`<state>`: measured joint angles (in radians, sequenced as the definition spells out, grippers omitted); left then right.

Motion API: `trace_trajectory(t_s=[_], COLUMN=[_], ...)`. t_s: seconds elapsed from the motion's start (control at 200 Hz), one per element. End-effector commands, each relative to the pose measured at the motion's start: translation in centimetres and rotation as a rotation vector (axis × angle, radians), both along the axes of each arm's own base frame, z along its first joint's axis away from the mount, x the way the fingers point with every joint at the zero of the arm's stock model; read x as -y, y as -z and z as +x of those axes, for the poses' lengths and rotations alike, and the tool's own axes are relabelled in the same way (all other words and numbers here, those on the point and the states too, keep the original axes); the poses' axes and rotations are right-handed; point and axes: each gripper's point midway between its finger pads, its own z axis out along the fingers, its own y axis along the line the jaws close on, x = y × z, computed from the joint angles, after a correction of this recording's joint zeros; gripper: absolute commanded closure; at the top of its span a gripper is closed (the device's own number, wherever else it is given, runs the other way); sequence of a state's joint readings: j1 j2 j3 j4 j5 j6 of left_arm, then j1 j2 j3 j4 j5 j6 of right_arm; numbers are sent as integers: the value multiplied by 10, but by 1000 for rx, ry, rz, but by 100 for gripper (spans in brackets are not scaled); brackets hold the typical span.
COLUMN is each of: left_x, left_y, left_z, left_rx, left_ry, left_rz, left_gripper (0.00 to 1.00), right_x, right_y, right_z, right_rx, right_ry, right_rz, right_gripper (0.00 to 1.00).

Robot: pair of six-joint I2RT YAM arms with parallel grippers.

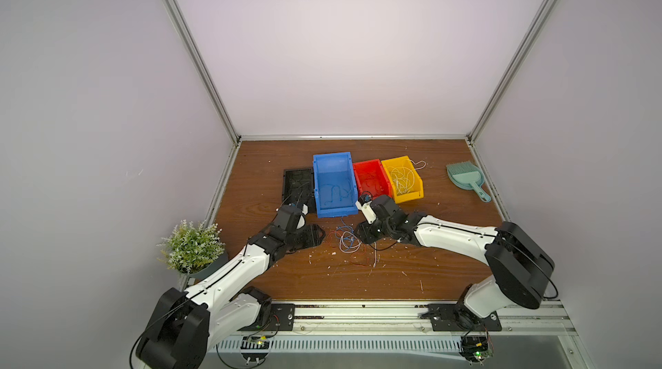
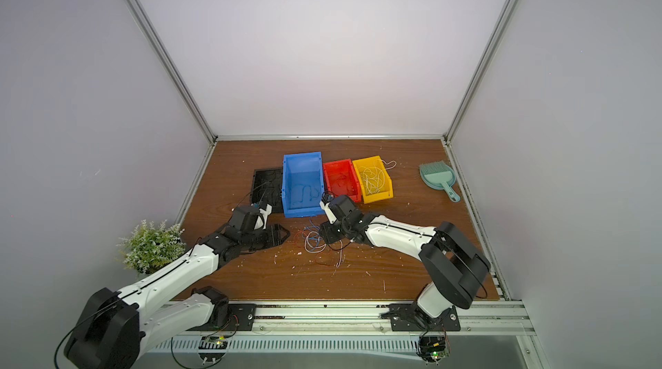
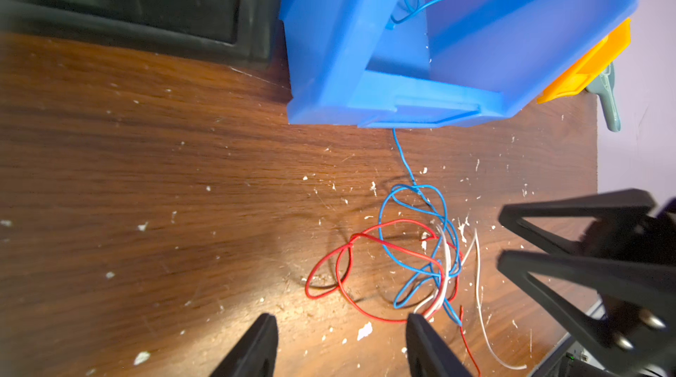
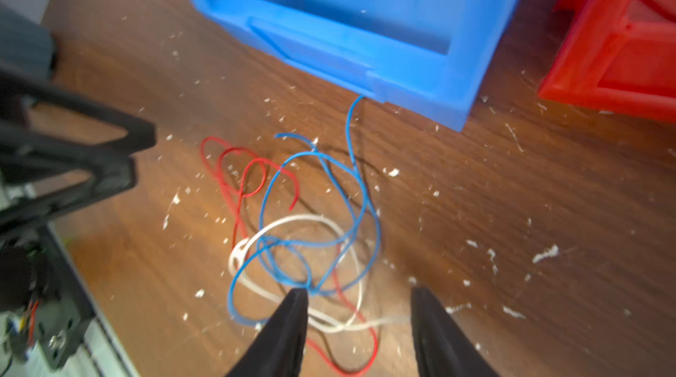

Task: Untangle and sort cables by color
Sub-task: Place the cable in the bin, then untie the cable.

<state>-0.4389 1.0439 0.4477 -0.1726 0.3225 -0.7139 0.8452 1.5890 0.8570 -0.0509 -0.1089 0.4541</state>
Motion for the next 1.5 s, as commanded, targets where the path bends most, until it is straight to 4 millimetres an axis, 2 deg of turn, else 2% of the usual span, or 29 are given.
trace_trajectory(t_s=[0.0,0.295,0.425,0.585,0.615,0.791,0.911,1.076,1.346,1.416,1.496], left_x=[2,8,8,8,8,9,15,22,28,39,55], left_y=[7,9,8,4,3,-4,-13,-24,-32,-41,-61], left_z=[-7,-9,-10,-8,-8,-7,-6,-5,-4,-5,-6], left_rx=[-15,-38,-37,-23,-21,3,24,50,65,91,151], left_ry=[3,16,17,16,15,23,46,69,95,138,194], left_rz=[-18,-51,-55,-60,-61,-67,-99,-139,-160,-192,-226], left_gripper=[39,39,39,39,39,39,39,39,39,39,38], right_x=[-13,-32,-37,-37,-37,-30,-21,2,27,35,42], right_y=[-11,15,15,3,0,-50,-94,-148,-243,-258,-261], right_z=[19,27,24,19,19,16,12,5,-23,-30,-32], right_rx=[-7,-68,-51,-9,4,167,305,467,716,759,787], right_ry=[132,237,238,224,218,223,223,245,184,178,185], right_rz=[69,116,98,90,95,124,175,242,437,510,521], right_gripper=[48,52,68,98,100,100,100,100,100,100,100])
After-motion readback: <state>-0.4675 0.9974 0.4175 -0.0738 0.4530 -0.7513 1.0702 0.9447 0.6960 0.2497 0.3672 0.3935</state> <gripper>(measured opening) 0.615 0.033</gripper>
